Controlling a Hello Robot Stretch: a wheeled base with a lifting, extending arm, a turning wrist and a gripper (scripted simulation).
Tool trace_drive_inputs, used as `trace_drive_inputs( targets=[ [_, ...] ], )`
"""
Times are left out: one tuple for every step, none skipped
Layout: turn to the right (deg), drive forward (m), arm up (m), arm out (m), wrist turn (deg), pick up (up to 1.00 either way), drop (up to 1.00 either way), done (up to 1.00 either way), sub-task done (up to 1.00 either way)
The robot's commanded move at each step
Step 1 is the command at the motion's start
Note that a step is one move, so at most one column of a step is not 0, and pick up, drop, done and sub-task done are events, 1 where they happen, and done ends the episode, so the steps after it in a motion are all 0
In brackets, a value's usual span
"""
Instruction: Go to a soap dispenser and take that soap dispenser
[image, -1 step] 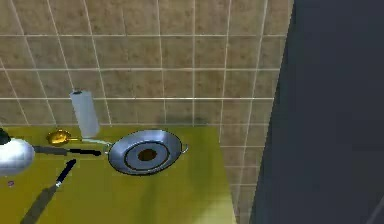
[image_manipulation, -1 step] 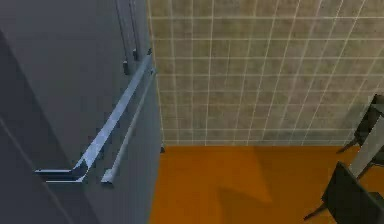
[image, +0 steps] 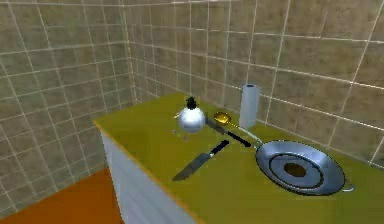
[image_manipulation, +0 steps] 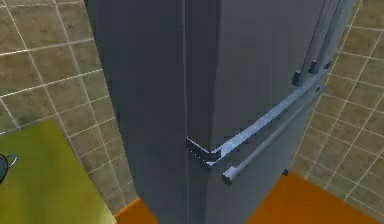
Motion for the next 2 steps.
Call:
trace_drive_inputs(
  targets=[
    [-45.0,0.00,0.00,0.00,0.0,0.00,0.00,0.00,0.00],
    [-45.0,0.00,0.00,0.00,0.0,0.00,0.00,0.00,0.00]
  ],
)
